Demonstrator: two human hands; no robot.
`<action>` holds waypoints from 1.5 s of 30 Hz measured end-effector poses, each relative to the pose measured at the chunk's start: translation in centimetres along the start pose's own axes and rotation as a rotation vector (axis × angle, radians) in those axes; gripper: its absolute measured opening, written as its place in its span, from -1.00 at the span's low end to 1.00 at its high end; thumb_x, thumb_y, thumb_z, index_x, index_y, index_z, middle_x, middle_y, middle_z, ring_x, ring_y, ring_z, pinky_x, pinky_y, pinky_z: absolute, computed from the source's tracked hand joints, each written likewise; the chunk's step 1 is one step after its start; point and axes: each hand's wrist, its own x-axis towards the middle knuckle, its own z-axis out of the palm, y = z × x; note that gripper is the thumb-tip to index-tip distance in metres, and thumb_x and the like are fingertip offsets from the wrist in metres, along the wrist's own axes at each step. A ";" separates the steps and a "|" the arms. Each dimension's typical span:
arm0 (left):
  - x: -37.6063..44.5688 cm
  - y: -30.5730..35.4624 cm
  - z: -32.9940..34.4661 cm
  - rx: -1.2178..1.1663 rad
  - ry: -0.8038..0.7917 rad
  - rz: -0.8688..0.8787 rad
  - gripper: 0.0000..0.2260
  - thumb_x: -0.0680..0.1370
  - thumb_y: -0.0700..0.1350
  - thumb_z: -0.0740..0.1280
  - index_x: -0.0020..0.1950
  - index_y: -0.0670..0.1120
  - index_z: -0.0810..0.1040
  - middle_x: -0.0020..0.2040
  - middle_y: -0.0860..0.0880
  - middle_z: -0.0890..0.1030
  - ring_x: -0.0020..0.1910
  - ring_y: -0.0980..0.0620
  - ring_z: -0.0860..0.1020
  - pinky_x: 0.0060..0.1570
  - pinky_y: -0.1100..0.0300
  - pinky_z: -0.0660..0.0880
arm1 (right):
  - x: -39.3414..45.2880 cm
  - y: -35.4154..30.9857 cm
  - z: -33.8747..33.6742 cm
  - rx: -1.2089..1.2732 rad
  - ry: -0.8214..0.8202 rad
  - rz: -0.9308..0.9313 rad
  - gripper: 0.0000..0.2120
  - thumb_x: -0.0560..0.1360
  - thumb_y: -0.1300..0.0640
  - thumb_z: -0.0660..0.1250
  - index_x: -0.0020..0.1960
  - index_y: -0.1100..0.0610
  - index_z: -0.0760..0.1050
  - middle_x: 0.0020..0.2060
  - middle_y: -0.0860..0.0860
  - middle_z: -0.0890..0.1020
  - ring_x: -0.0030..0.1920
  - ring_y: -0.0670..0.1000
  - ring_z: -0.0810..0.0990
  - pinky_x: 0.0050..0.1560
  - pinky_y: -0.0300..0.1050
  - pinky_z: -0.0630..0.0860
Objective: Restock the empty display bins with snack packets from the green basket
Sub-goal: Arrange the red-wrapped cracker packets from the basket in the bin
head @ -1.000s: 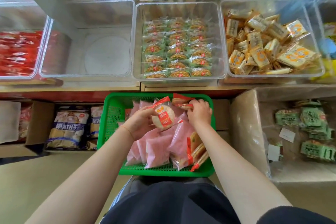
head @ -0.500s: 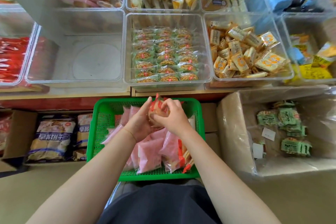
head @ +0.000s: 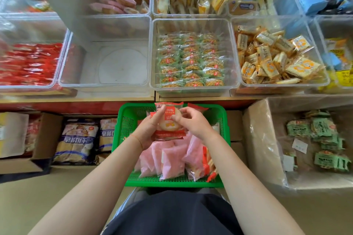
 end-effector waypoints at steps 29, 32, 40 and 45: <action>-11.9 17.7 -53.9 -0.080 0.223 0.381 -0.76 0.44 -0.32 0.46 0.09 -0.16 0.58 -0.08 -0.14 0.68 -0.15 -0.10 0.65 -0.17 0.05 0.63 | 8.6 -19.2 46.7 0.638 0.227 0.018 -0.88 0.53 0.25 0.38 0.06 0.15 0.53 -0.17 0.06 0.69 -0.25 -0.04 0.66 -0.38 -0.25 0.52; -11.4 20.7 -56.6 -0.082 0.199 0.353 -0.70 0.37 -0.37 0.46 0.07 -0.22 0.52 -0.13 -0.18 0.63 -0.21 -0.06 0.63 -0.19 0.14 0.63 | 9.8 -21.2 48.7 0.728 0.293 0.043 -0.72 0.56 0.16 0.36 0.24 0.23 0.49 0.02 0.18 0.67 -0.05 0.08 0.65 -0.32 -0.12 0.59; -6.6 26.1 -59.1 0.700 0.420 0.607 -0.75 0.39 0.04 0.56 -0.03 -0.05 0.68 -0.19 0.00 0.68 -0.22 0.06 0.58 -0.28 0.32 0.41 | 11.7 -23.8 50.5 0.719 0.346 0.011 -0.75 0.62 0.20 0.26 0.29 0.19 0.43 0.00 0.19 0.68 -0.10 0.14 0.69 -0.32 -0.11 0.62; -2.2 28.4 -60.2 0.934 0.583 0.762 -0.74 0.58 0.03 0.35 0.12 -0.14 0.58 -0.07 -0.17 0.68 -0.07 -0.25 0.60 -0.17 0.04 0.39 | 14.1 -25.7 50.7 0.450 0.356 0.030 -0.77 0.62 0.16 0.29 0.26 0.11 0.43 0.02 0.15 0.70 -0.10 0.14 0.72 -0.32 -0.14 0.58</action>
